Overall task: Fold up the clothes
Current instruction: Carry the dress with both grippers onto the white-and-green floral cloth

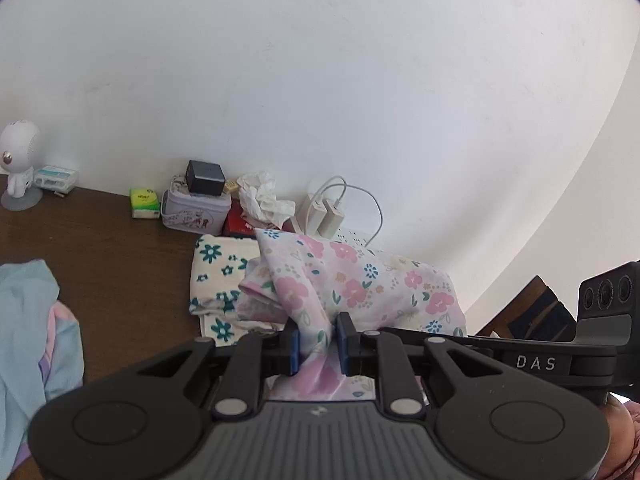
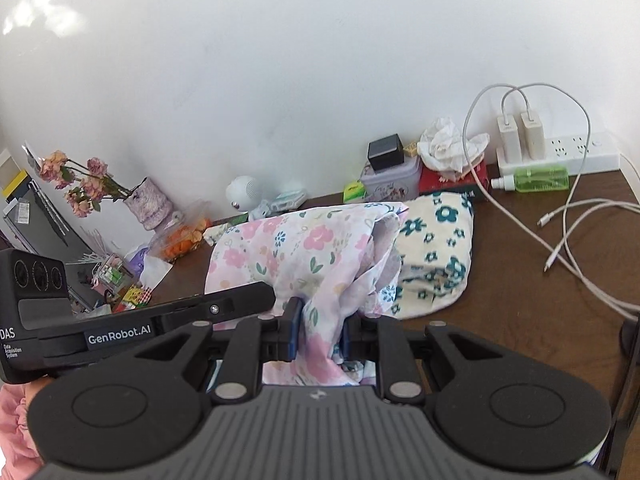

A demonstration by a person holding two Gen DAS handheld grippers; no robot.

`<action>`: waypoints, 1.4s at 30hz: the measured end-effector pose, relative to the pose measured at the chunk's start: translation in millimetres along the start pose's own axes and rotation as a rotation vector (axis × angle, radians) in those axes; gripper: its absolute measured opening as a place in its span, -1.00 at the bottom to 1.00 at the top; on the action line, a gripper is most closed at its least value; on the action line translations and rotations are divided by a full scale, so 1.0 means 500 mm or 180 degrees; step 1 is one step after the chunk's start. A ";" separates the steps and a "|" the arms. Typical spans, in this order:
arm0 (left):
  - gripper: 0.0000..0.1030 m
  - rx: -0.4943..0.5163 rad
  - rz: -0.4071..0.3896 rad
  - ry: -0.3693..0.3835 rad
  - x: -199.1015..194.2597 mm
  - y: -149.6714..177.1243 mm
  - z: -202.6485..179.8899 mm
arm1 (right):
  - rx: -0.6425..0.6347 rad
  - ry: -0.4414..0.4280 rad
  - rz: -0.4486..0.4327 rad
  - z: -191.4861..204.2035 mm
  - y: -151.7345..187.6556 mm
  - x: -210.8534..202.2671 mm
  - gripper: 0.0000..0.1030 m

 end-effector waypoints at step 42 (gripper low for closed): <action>-0.18 -0.0275 0.0042 -0.0129 0.344 -0.104 0.168 | 0.0068 0.0634 -0.0499 -0.203 -0.170 0.198 0.25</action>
Point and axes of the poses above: each gripper's, at about its wrist camera, not at the fingertips, and x roughly the way its jaws point, z to its left, y to its underside, the point moved 8 cm from there along x, roughly the way its jaws point, and after that the axes turned 2 degrees about -x, right-handed, at the moved point
